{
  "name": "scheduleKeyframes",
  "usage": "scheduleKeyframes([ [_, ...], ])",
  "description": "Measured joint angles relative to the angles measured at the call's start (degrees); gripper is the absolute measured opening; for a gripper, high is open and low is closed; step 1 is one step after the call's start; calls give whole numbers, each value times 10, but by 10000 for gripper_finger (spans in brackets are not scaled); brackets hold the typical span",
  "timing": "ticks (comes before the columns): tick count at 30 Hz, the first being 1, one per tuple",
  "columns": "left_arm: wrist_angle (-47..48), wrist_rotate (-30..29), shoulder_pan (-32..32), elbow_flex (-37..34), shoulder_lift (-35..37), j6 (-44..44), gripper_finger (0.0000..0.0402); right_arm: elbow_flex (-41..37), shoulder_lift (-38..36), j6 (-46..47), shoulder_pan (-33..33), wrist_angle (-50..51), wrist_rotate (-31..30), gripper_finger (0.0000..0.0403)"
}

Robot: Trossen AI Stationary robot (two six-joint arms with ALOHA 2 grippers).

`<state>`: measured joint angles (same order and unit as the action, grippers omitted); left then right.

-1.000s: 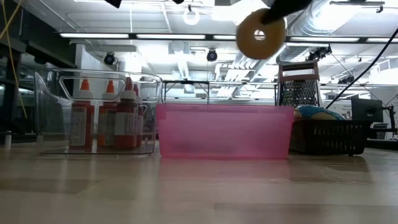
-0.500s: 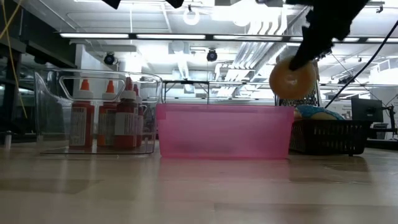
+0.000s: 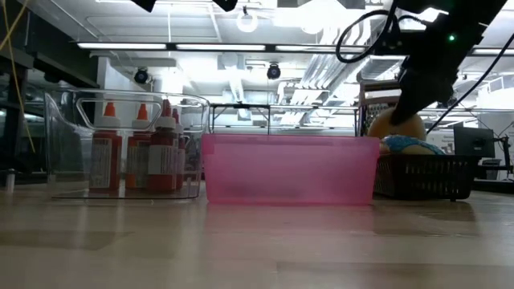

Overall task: Pick & Place Food Item
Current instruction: Put the violet donut into the black bin

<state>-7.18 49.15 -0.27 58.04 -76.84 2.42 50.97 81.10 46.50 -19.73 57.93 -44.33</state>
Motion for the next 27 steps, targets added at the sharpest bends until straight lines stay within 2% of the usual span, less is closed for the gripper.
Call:
scheduleKeyframes([
  [9, -1, -1, 0, 0, 0, -7, 184, -3, 0, -9, 0, -12, 11, 15],
  [15, -1, -1, 0, 0, 0, -9, 184, -35, 0, -45, 1, -82, 11, 15],
  [22, -1, -1, 0, 0, 0, -9, 184, -48, 0, -47, 17, -88, 10, 15],
  [27, -1, -1, 0, 0, 0, -9, 184, -51, 0, -57, 38, -92, 33, 25],
])
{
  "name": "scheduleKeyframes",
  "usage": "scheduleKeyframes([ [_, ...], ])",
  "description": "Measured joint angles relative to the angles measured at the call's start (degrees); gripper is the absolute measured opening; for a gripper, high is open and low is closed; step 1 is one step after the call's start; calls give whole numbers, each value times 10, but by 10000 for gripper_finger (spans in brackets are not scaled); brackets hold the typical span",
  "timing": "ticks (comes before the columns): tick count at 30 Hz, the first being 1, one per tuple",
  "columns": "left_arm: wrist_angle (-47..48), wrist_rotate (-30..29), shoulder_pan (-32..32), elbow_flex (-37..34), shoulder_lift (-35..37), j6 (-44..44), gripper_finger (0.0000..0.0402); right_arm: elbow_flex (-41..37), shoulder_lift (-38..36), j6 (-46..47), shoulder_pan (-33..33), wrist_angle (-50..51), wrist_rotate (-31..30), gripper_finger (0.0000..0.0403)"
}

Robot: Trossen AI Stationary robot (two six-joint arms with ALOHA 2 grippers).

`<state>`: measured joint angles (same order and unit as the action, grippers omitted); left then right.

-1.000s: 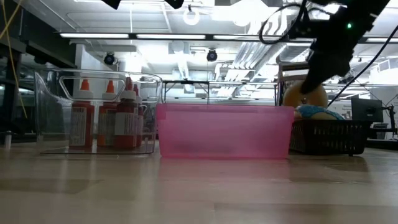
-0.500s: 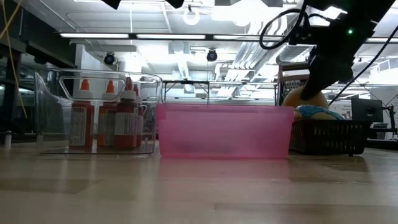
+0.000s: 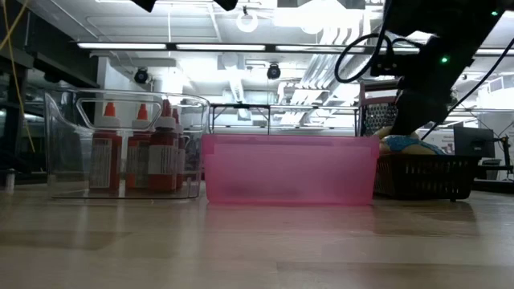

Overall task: Pick & Place Food Item
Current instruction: Put the violet donut into the black bin

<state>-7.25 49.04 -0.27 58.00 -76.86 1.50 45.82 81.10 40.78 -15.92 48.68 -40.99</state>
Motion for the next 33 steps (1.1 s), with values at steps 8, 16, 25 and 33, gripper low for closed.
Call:
scheduleKeyframes([
  [8, 0, 0, 0, 0, 0, 0, 184, 0, 0, -20, 5, -20, 8, 61],
  [16, 0, 0, 0, 0, 0, -1, 184, 0, 0, -20, 5, -19, 9, 91],
  [25, 0, 0, 0, 0, 0, -1, 184, 0, 0, -21, 5, -20, 18, 123],
  [33, 0, 0, 0, 0, 0, -2, 184, 1, -26, -39, 7, -33, 29, 139],
])
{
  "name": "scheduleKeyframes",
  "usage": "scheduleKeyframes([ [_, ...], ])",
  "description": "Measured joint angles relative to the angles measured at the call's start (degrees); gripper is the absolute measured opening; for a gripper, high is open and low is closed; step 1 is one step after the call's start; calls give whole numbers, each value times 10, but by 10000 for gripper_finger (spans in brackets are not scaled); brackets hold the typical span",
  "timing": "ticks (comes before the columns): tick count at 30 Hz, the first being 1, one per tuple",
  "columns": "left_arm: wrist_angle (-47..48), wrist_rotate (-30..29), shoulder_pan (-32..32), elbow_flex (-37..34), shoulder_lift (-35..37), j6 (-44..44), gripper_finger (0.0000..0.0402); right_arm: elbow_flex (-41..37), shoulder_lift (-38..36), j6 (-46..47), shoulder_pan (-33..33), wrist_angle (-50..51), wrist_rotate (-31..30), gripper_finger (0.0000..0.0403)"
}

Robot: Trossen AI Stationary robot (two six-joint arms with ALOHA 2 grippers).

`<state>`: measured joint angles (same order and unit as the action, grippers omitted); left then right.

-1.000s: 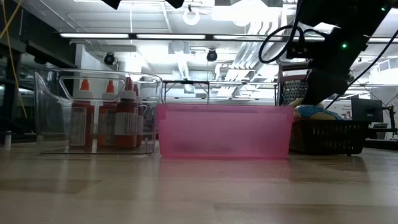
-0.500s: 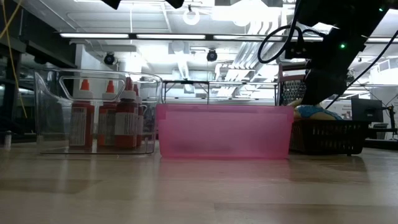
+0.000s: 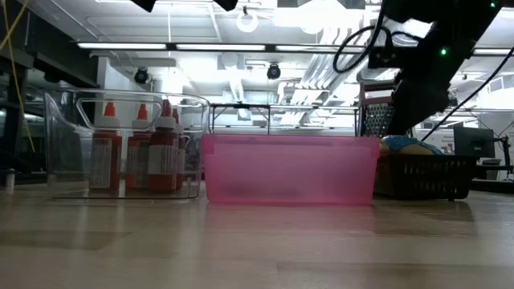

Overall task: Pick & Place Food Item
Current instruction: Put the violet donut into the black bin, then return to Home Position

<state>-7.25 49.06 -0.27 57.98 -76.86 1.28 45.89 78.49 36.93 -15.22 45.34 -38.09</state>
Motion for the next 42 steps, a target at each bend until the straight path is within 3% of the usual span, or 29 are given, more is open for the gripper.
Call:
scheduleKeyframes([
  [8, 0, -2, 0, 0, 0, 0, 184, 0, -64, -24, 0, -16, -1, 140],
  [15, 0, -58, 0, 0, 0, 9, 184, 0, -116, -28, 0, -56, 2, 140],
  [20, 1, -103, -2, 0, 2, 51, 184, 0, -147, -41, 0, -92, 46, 139],
  [24, -1, -107, -18, 0, 2, 72, 184, 0, -183, -76, 0, -128, 85, 138],
  [28, 14, -123, -48, -1, 5, 101, 184, -3, -224, -87, 0, -127, 85, 146],
  [33, 54, -129, -85, -1, 13, 104, 184, -69, -294, -87, 0, -181, 85, 156],
  [42, 86, -126, -132, -1, 34, 99, 184, -222, -418, -171, 53, -394, 118, 162],
])
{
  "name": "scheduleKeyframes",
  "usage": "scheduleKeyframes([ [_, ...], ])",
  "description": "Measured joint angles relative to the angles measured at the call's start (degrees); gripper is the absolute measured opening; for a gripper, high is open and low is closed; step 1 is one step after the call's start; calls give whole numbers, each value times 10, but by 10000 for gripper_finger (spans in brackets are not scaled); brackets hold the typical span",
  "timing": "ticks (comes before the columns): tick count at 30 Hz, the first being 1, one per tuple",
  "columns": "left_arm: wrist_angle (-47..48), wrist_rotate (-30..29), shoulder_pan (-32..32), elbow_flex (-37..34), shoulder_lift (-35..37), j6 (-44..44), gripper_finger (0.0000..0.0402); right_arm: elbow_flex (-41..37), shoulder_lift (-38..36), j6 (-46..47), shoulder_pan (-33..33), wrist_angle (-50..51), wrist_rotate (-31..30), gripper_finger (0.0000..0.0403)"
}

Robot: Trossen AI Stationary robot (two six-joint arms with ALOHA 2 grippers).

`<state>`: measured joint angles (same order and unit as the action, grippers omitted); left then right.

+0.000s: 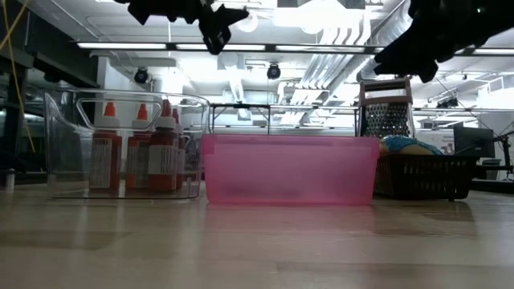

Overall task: Pick & Place Food Item
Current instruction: Return to Home Position

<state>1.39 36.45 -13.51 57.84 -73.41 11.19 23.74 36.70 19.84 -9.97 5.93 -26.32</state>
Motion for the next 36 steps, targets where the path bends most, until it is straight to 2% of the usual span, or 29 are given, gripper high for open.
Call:
scheduleKeyframes([
  [5, 12, -2, -14, 0, 12, -2, 184, -53, -48, -32, 59, -106, 83, 163],
  [14, 24, -1, -14, 0, 13, -7, 184, -109, -84, -45, 154, -144, 203, 161],
  [21, 26, -1, -7, 0, 13, -6, 184, -149, -118, -45, 206, -153, 210, 161],
  [28, 26, -1, 2, 0, 13, -6, 184, -185, -169, -35, 224, -149, 221, 161],
  [36, 26, -1, 3, 0, 13, -7, 184, -190, -224, -32, 225, -68, 192, 160],
])
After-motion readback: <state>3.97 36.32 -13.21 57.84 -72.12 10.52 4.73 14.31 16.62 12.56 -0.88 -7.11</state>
